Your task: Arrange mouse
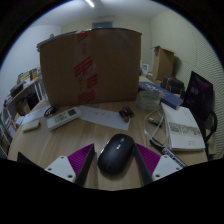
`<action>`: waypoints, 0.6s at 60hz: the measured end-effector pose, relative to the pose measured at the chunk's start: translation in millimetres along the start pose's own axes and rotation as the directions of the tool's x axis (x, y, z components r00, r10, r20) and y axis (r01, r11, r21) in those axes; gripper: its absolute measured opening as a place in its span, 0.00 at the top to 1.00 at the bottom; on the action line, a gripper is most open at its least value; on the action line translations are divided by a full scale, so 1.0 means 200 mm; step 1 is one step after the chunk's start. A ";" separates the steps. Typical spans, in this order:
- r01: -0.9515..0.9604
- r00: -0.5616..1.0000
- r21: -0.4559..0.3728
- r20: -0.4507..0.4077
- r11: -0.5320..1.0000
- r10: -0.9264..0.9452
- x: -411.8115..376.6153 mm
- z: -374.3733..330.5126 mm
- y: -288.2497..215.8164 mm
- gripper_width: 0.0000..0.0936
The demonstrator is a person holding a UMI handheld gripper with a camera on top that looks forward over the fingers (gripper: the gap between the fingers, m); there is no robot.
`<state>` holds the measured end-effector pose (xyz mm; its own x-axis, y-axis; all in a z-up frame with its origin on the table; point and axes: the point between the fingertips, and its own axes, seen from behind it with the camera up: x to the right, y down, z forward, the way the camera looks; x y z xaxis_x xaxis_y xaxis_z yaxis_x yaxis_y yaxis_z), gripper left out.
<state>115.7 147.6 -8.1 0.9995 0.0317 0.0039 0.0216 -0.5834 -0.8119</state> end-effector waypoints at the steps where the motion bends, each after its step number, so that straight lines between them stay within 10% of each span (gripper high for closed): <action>1: -0.003 1.000 0.004 -0.002 1.000 0.003 0.00 0.00 0.00 0.14; 9: -0.024 1.000 0.006 -0.020 1.000 0.024 -0.01 0.02 -0.01 0.49; 19: -0.078 0.997 -0.059 -0.002 0.995 0.078 -0.01 -0.05 -0.03 0.60; 36: -0.004 0.999 0.285 0.034 0.958 -0.006 -0.42 -0.92 -0.70 0.65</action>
<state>32.2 77.8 212.4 0.9980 0.0627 -0.0110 0.0101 -0.3275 -0.9448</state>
